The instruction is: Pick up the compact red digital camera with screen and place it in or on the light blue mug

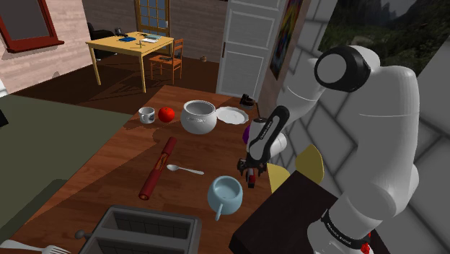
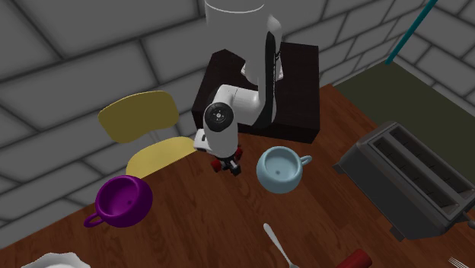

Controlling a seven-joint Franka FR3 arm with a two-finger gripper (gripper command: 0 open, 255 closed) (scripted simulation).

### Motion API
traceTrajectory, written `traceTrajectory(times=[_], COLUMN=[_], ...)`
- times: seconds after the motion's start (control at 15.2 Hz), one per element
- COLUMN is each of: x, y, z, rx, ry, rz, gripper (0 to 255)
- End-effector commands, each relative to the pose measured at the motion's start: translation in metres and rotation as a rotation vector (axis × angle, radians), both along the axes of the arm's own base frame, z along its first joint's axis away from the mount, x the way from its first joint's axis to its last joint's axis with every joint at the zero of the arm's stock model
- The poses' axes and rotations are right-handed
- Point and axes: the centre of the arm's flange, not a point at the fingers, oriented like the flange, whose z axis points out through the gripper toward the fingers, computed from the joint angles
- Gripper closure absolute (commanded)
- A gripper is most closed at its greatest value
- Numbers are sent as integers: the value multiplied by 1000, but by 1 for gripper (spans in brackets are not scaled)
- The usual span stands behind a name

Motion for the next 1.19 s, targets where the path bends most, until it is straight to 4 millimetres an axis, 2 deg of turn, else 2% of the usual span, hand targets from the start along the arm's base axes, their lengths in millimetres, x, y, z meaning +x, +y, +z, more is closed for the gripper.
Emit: traceTrajectory(times=[0.0, 0.4, 0.46, 1.06, 1.12], x=[0, 0, 0, 0, 0], y=[1, 1, 1, 1, 1], z=[-3, -3, -3, -3, 2], rx=[0, 0, 0, 0, 0], ry=[-1, -1, -1, -1, -1], rz=[0, 0, 0, 0, 0], gripper=[0, 0, 255, 255, 255])
